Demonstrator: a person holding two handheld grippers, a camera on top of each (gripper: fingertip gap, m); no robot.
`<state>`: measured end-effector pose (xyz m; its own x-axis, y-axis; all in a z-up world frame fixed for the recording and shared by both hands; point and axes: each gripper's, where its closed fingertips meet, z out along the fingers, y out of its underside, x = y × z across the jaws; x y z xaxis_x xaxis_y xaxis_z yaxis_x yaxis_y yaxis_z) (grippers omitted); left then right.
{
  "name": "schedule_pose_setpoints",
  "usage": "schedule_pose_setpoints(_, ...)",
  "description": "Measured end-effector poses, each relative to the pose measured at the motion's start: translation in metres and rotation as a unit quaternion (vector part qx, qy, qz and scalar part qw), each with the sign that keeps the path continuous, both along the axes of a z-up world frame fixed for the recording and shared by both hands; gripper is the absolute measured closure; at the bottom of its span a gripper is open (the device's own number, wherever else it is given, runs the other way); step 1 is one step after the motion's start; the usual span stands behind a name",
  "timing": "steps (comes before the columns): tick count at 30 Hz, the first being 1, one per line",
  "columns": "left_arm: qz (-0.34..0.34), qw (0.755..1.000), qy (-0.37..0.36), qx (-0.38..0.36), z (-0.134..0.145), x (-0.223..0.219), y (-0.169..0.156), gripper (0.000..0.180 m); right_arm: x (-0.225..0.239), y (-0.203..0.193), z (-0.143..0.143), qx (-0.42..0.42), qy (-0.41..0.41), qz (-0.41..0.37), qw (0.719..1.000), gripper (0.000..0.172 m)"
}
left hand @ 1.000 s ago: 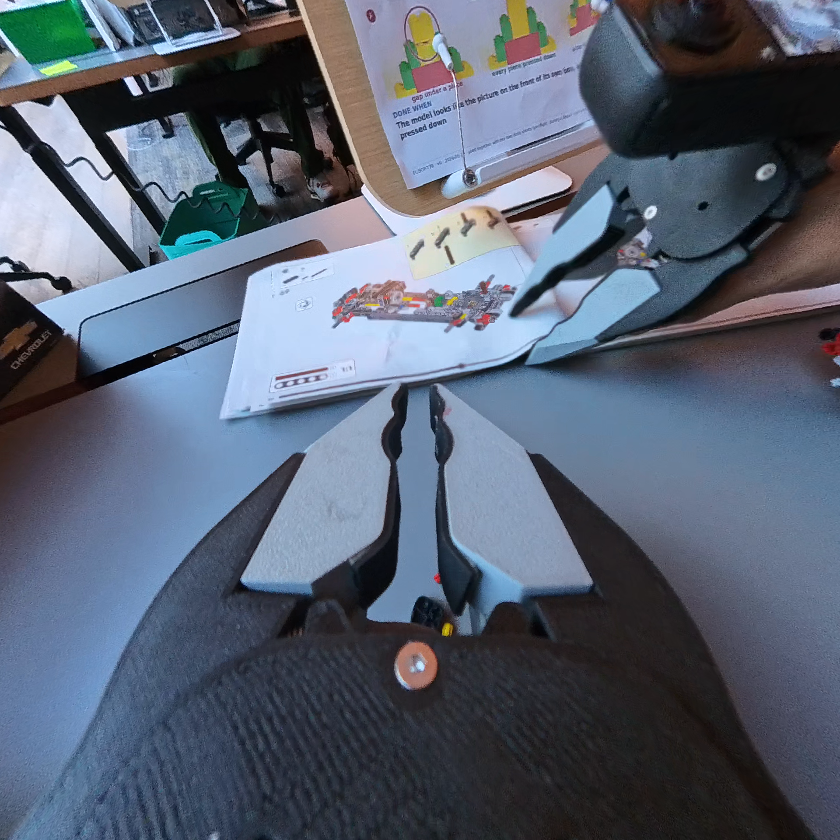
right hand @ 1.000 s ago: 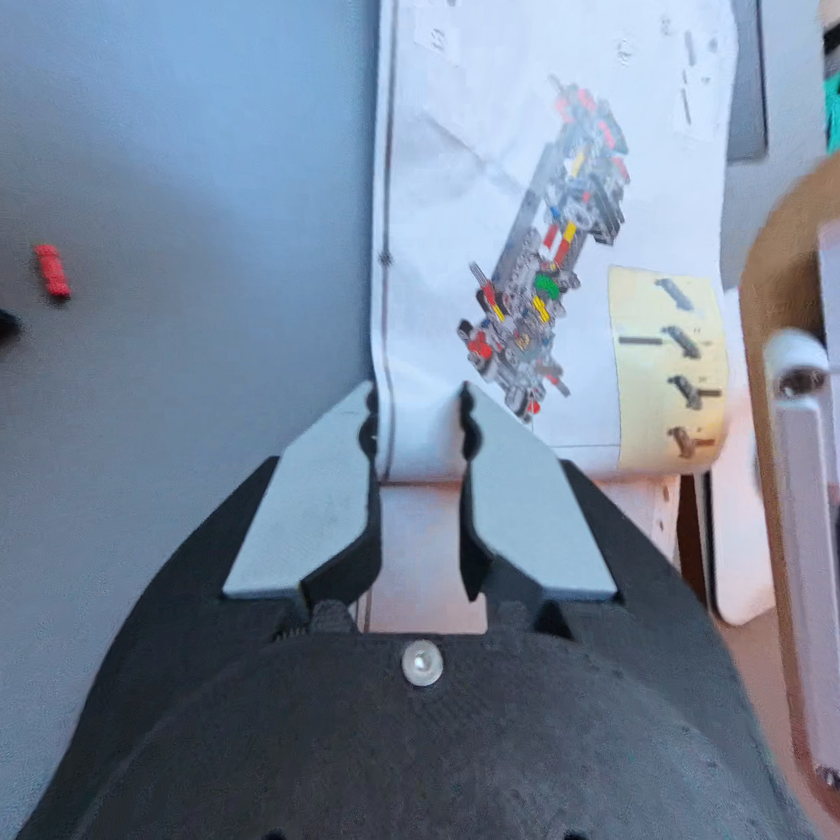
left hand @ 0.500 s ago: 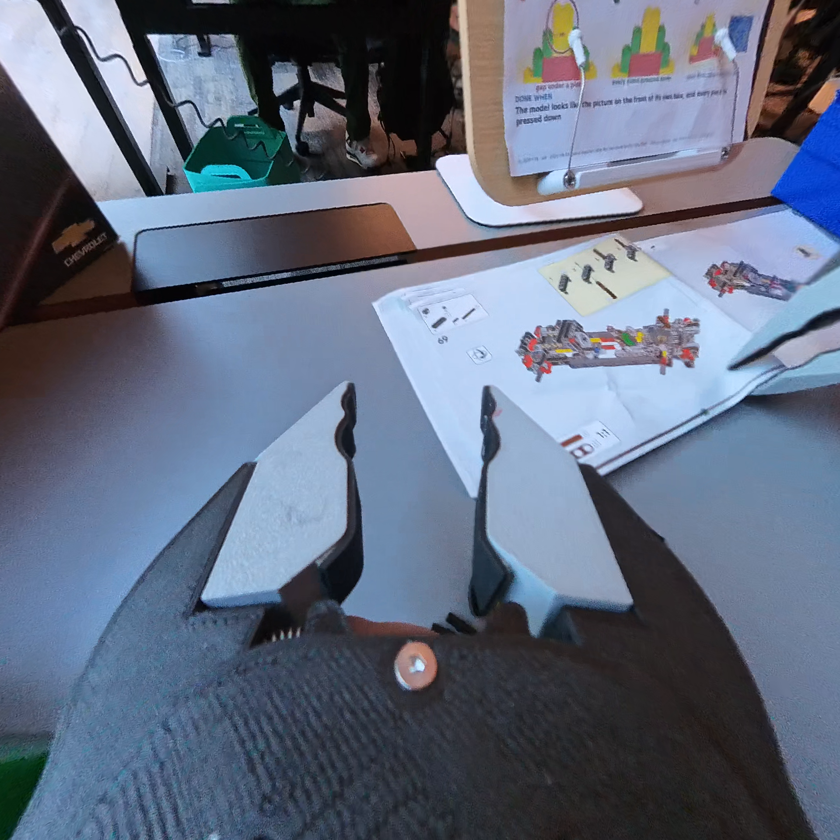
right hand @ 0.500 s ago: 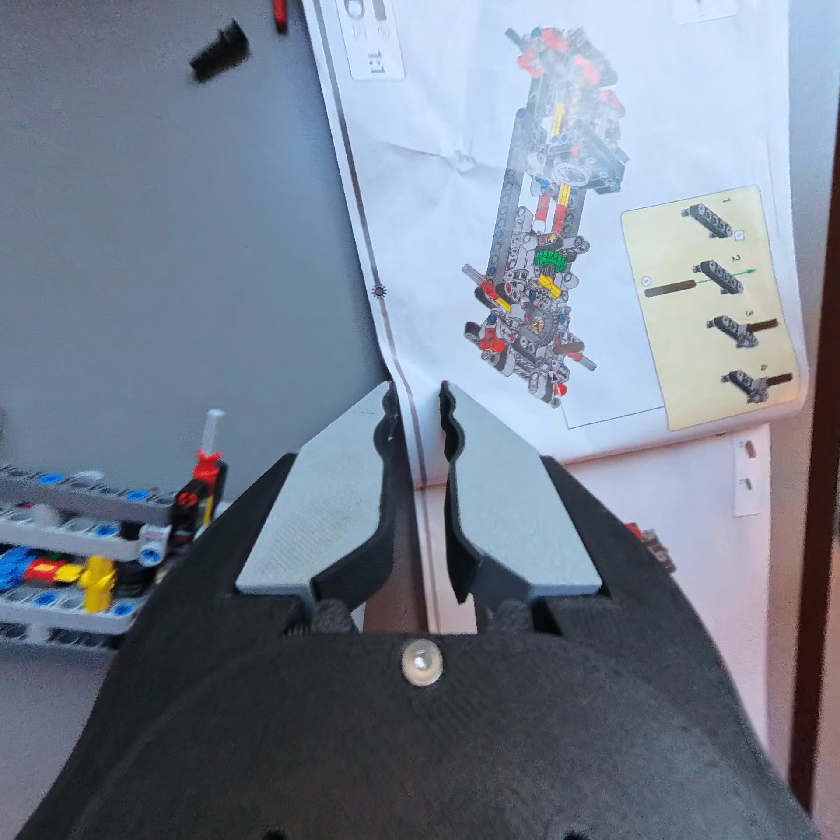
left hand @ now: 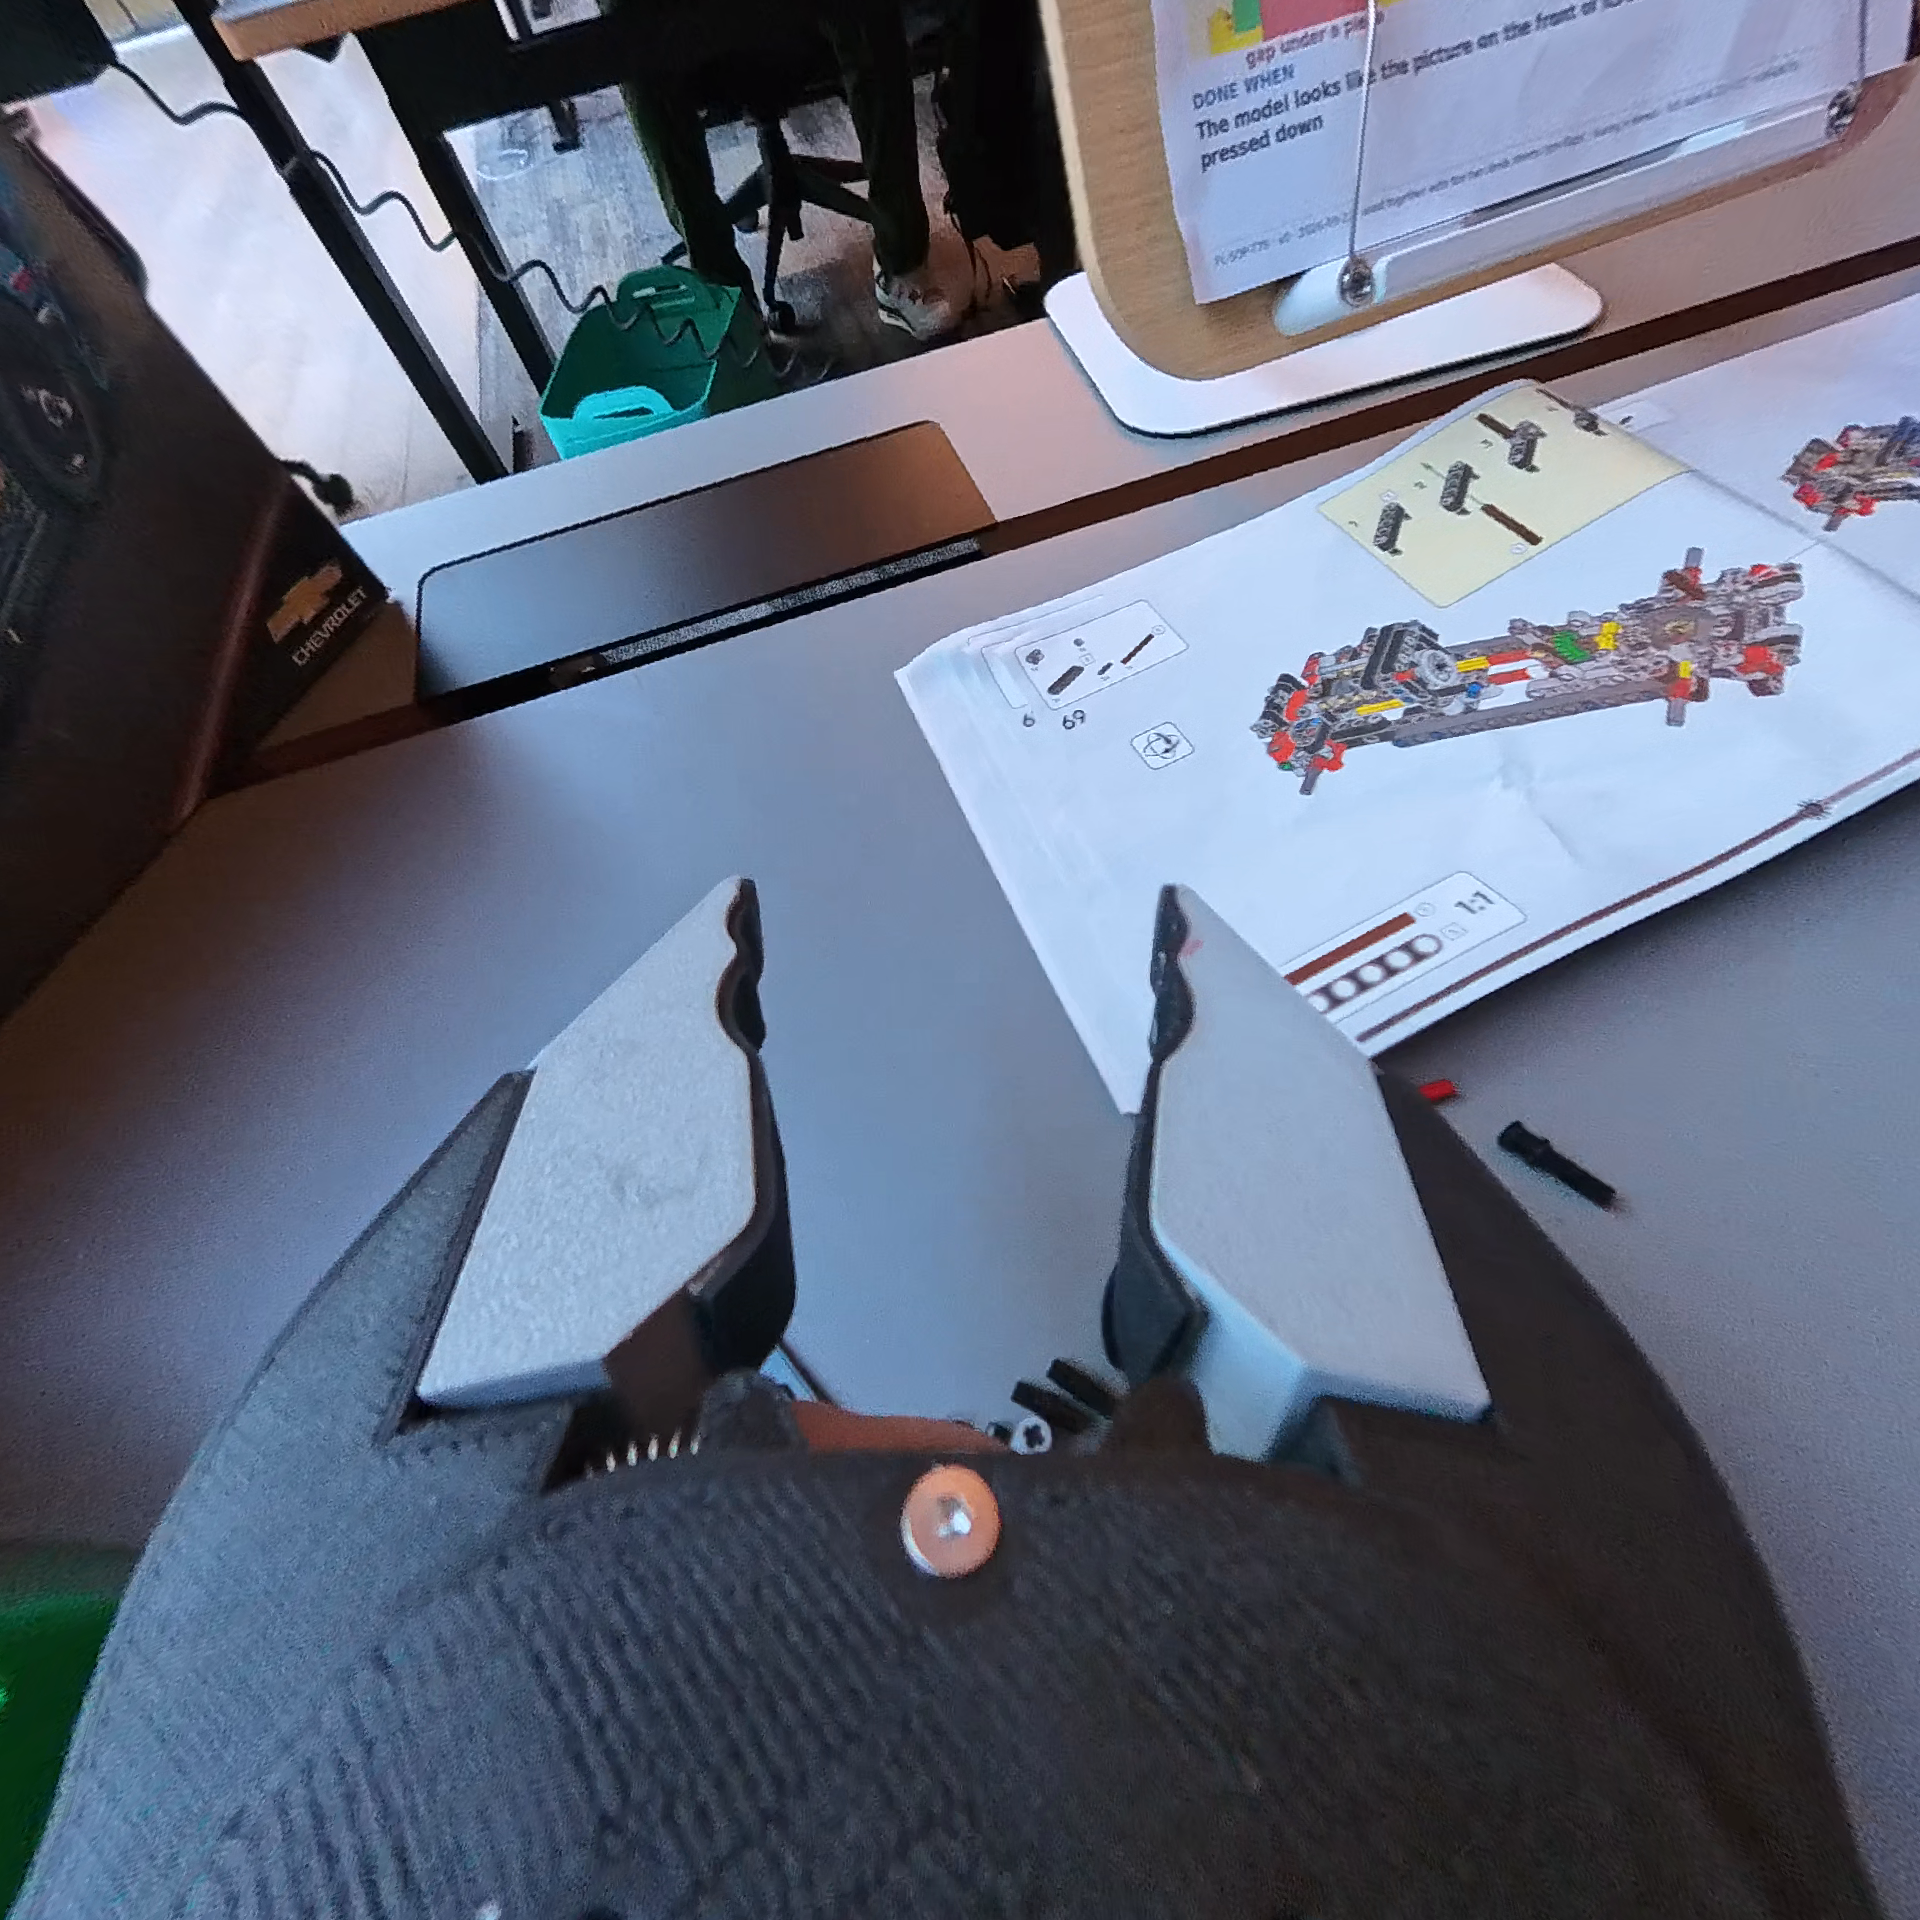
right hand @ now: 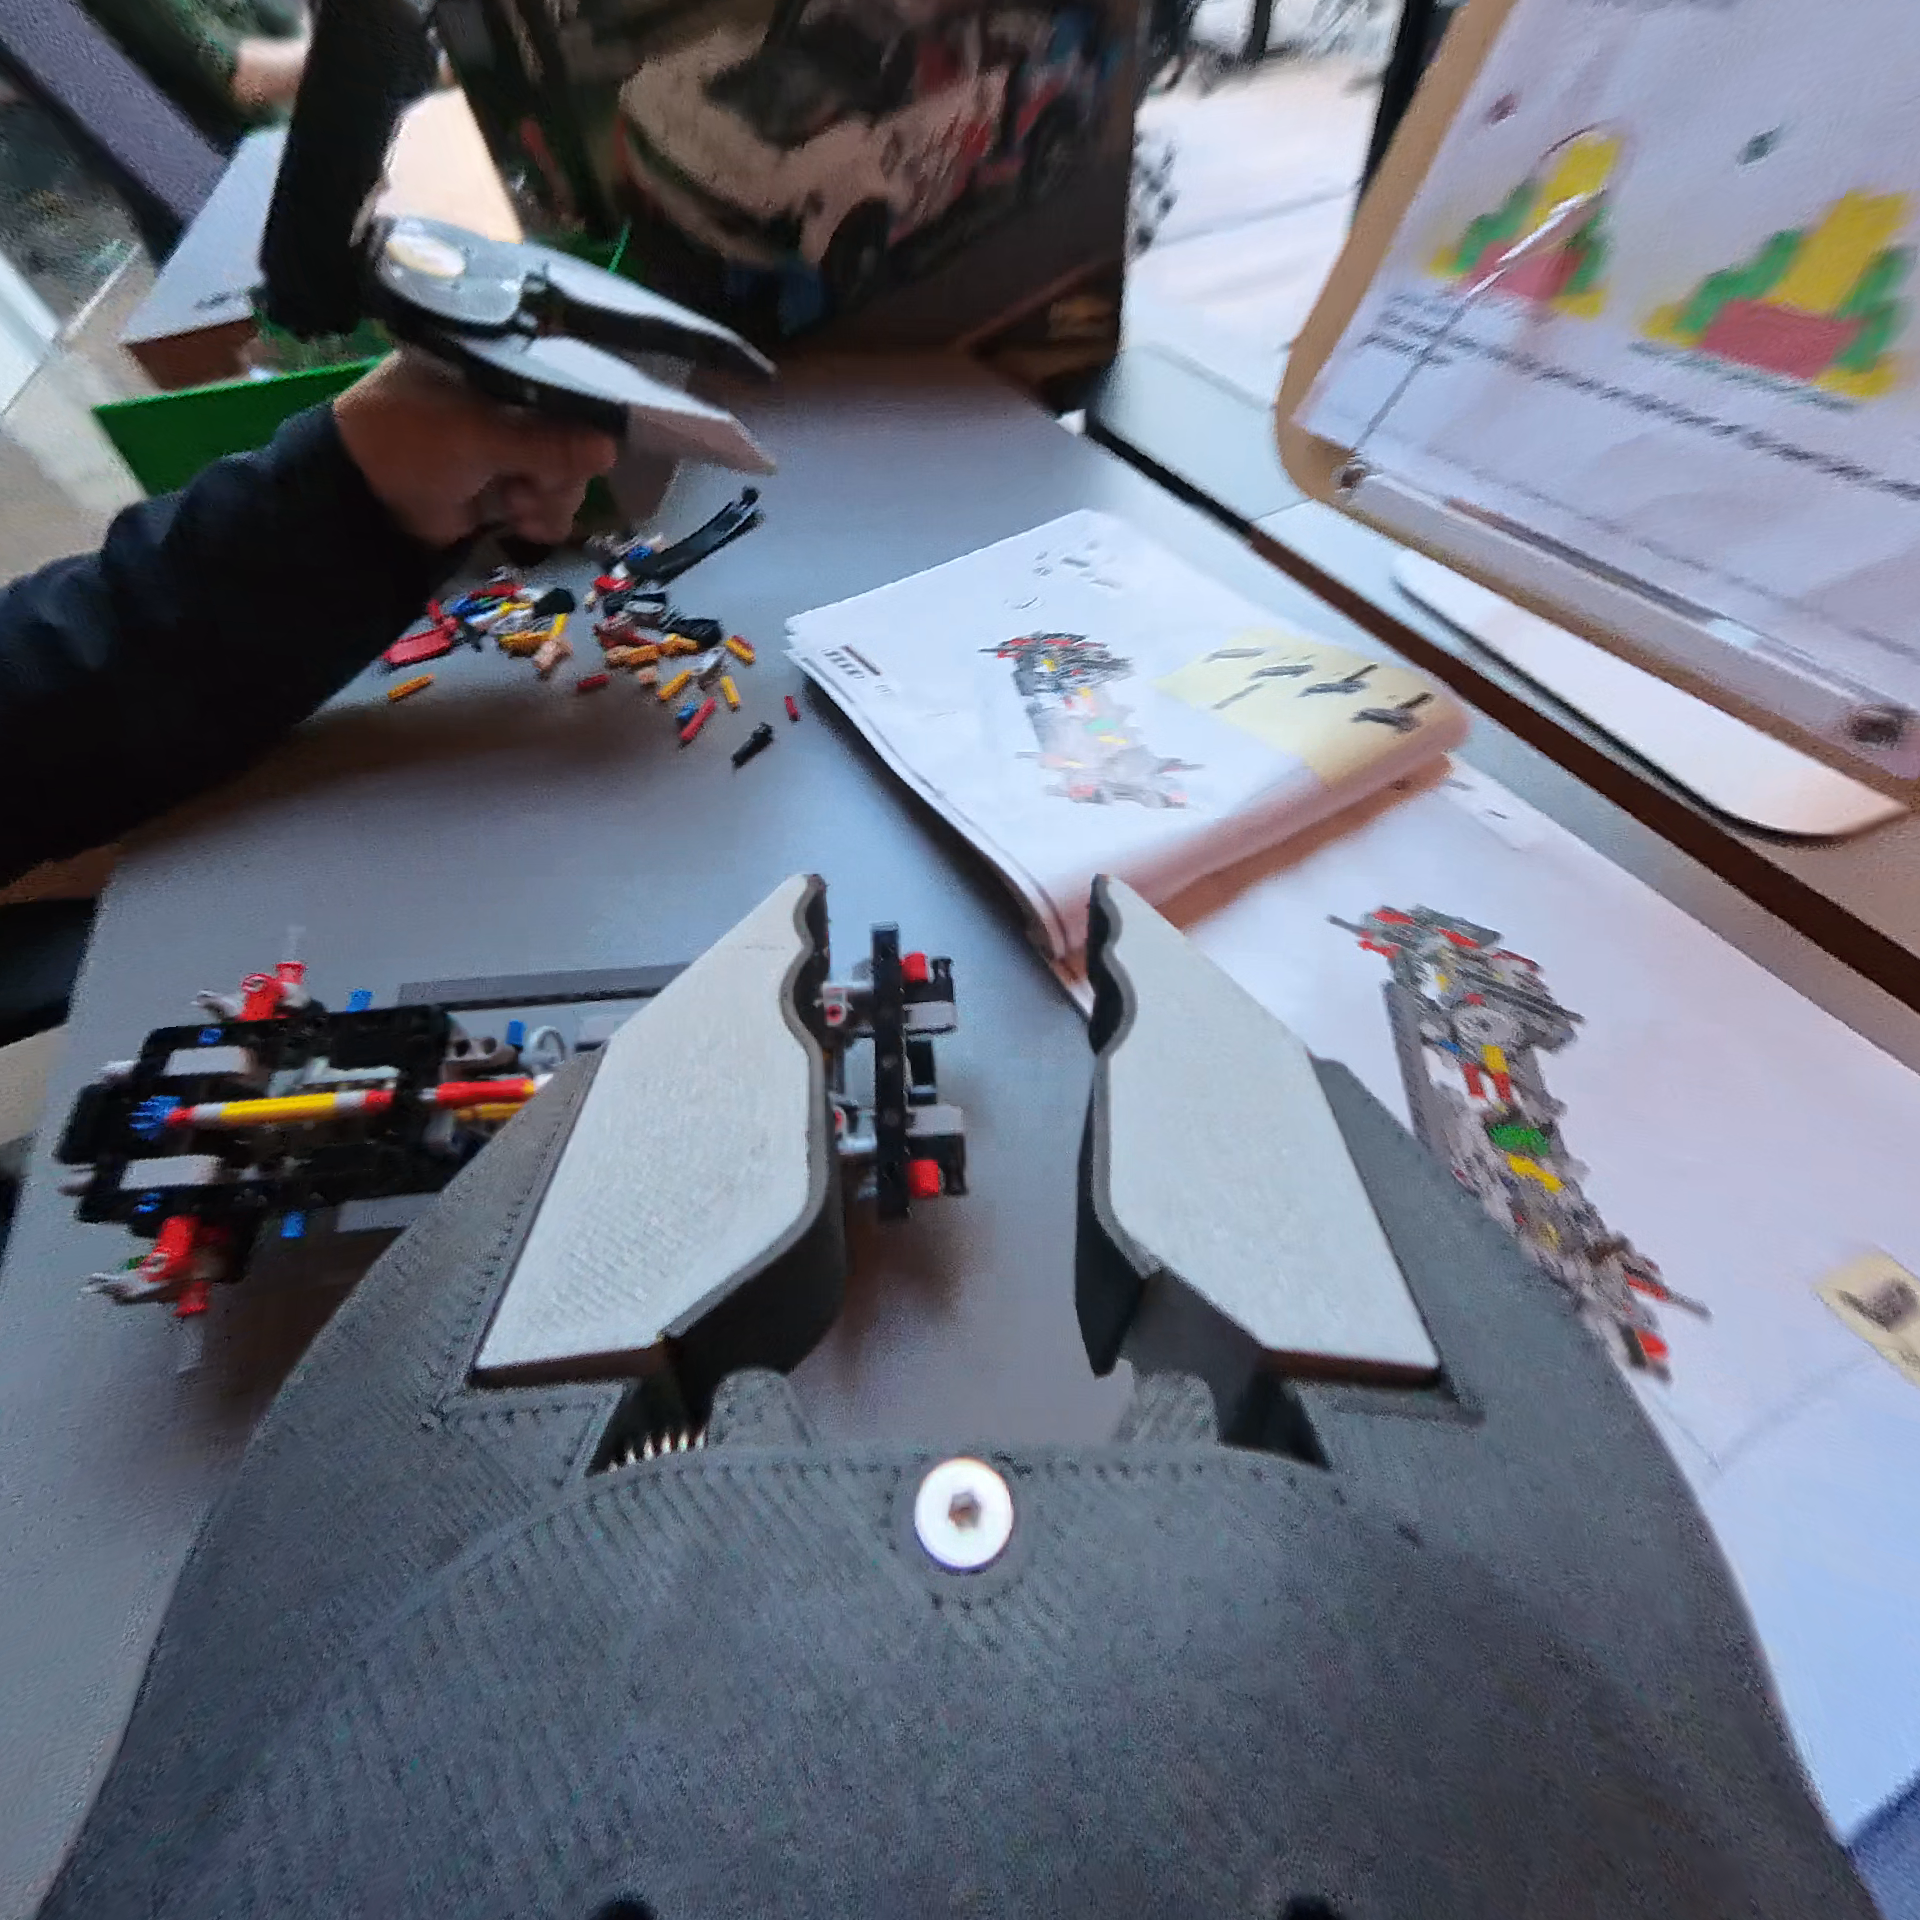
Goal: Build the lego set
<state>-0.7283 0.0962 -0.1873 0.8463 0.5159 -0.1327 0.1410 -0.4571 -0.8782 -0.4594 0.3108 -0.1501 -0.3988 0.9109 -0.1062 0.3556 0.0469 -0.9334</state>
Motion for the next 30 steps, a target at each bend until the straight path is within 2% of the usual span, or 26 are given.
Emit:
schedule_pose_setpoints(5,-0.023,1.000,0.006,-0.009,-0.004,0.015,0.013,0.104,0.021,0.038,-0.004,0.007,0.135,-0.103,0.985,0.131)
schedule_pose_setpoints(8,-0.023,0.999,0.016,-0.022,-0.008,0.018,0.017,0.099,0.025,0.058,-0.004,0.041,0.144,-0.134,0.980,0.126)
schedule_pose_setpoints(10,-0.019,0.999,0.021,-0.023,-0.009,0.018,0.017,0.100,0.026,0.063,0.002,0.022,0.155,-0.137,0.978,0.125)
schedule_pose_setpoints(15,-0.027,1.000,0.008,0.011,-0.006,0.018,0.019,0.130,0.027,0.066,-0.003,0.044,0.149,-0.139,0.978,0.128)
schedule_pose_setpoints(19,-0.030,0.999,-0.003,0.032,-0.007,0.017,0.020,0.166,0.026,0.065,-0.006,0.046,0.150,-0.139,0.978,0.130)
schedule_pose_setpoints(23,-0.039,0.999,-0.010,0.027,-0.012,0.019,0.023,0.174,0.027,0.072,-0.004,0.054,0.161,-0.158,0.973,0.130)
schedule_pose_setpoints(25,-0.043,0.999,-0.020,0.026,-0.015,0.021,0.025,0.172,0.028,0.076,-0.003,0.054,0.168,-0.167,0.970,0.130)
schedule_pose_setpoints(27,-0.061,0.997,-0.030,0.021,-0.020,0.025,0.028,0.152,0.029,0.081,-0.003,0.056,0.171,-0.177,0.968,0.130)
schedule_pose_setpoints(30,-0.057,0.997,-0.042,0.010,-0.026,0.023,0.027,0.149,0.029,0.088,-0.005,0.053,0.169,-0.188,0.966,0.131)
